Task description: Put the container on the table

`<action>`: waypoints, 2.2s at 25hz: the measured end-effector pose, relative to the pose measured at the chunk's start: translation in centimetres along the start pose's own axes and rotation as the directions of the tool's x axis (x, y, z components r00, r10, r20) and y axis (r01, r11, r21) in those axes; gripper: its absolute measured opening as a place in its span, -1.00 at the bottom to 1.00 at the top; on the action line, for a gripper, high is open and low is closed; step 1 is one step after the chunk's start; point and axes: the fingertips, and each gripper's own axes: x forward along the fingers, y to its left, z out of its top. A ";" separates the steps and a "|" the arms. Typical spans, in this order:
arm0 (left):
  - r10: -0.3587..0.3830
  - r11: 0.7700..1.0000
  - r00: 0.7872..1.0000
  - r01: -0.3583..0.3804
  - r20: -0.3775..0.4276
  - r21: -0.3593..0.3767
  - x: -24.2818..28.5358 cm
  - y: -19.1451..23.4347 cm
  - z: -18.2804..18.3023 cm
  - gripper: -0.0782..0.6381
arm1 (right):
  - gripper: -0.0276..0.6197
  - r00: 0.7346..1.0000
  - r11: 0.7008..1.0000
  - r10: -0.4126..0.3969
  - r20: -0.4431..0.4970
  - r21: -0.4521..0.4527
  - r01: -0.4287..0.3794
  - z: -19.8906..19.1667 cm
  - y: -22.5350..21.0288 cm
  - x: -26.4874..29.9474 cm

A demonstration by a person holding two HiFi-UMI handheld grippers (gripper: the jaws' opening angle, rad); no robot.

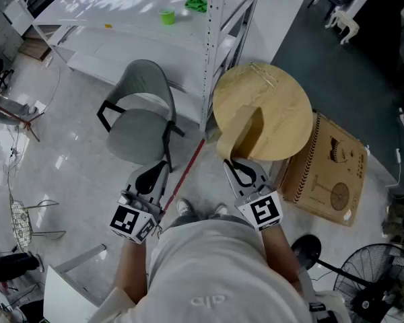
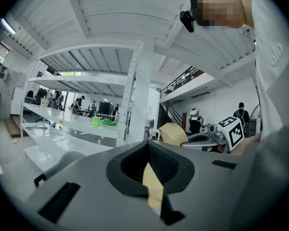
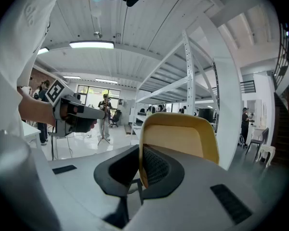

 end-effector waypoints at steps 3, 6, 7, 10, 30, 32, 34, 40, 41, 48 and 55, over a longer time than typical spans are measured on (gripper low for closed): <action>-0.013 1.000 1.000 0.013 -0.001 0.003 -0.2 0.9 -0.2 -0.74 | -0.81 1.000 1.000 -0.015 0.007 -0.001 0.015 0.2 0.6 0.7; -0.031 1.000 1.000 0.031 -0.001 0.005 -0.2 1.9 -0.3 -0.74 | -0.81 1.000 1.000 -0.029 -0.002 -0.006 0.029 0.5 1.0 1.5; -0.040 0.999 0.999 0.040 -0.003 0.007 -0.1 2.2 -0.4 -0.74 | -0.81 0.999 0.999 -0.034 -0.013 -0.004 0.034 0.5 1.1 1.8; -0.078 0.997 0.997 0.078 -0.009 0.011 0.3 3.1 -0.5 -0.74 | -0.81 0.998 0.998 -0.056 -0.024 0.000 0.056 0.7 1.2 2.5; -0.186 0.982 0.977 0.183 -0.101 -0.033 8.8 7.0 -4.0 -0.74 | -0.81 0.977 0.977 -0.194 -0.089 0.069 0.200 -3.5 -7.8 6.4; -0.168 0.986 0.980 0.166 -0.106 -0.030 11.0 7.4 -3.8 -0.74 | -0.81 0.979 0.979 -0.190 -0.069 0.059 0.194 -3.8 -10.3 7.0; -0.143 0.989 0.983 0.140 -0.112 -0.037 13.2 7.8 -3.5 -0.74 | -0.80 0.981 0.981 -0.179 -0.074 0.065 0.184 -4.0 -12.7 7.8; -0.098 0.995 0.985 0.095 -0.140 -0.031 20.1 7.5 -2.7 -0.74 | -0.81 0.991 0.989 -0.122 -0.062 0.073 0.127 -4.6 -19.7 9.4; -0.086 0.996 0.986 0.082 -0.142 -0.032 21.1 7.4 -2.5 -0.74 | -0.81 0.992 0.990 -0.115 -0.057 0.073 0.119 -4.8 -20.7 9.5; -0.014 1.000 0.985 0.011 -0.171 -0.016 25.9 6.5 -2.3 -0.74 | -0.81 0.996 0.996 -0.030 -0.083 0.087 0.037 -7.2 -26.1 10.5; 0.064 0.996 0.976 -0.077 -0.210 -0.054 27.1 7.3 -3.3 -0.74 | -0.81 0.986 0.996 0.030 -0.164 0.084 -0.016 -10.0 -29.3 13.0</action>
